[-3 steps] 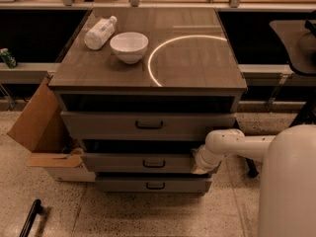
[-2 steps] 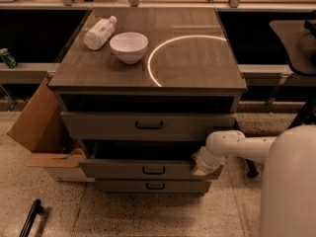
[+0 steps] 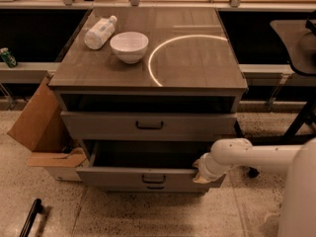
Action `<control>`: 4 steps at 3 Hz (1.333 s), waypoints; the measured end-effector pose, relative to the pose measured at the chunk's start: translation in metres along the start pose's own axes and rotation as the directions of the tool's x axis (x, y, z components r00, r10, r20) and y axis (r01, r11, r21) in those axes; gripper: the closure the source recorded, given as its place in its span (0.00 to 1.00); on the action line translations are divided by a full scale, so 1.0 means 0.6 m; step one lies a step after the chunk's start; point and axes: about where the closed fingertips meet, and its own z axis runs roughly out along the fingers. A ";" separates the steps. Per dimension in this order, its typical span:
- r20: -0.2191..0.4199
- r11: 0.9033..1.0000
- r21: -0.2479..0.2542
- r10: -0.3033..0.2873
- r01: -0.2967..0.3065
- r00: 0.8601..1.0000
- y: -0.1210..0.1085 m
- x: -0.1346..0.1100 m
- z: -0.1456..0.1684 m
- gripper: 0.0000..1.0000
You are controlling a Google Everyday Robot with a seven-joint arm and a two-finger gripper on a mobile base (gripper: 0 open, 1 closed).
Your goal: Open middle drawer
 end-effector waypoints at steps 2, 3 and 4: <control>0.038 1.000 -0.005 0.012 -0.012 0.999 0.054 -0.009 -0.015 1.00; 0.042 1.000 -0.006 0.013 -0.013 0.999 0.059 -0.010 -0.015 1.00; 0.093 0.999 -0.017 0.032 -0.030 0.995 0.120 -0.028 -0.030 1.00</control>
Offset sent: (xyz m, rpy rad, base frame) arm -0.2121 0.0239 0.0459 0.2507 0.0432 -0.0260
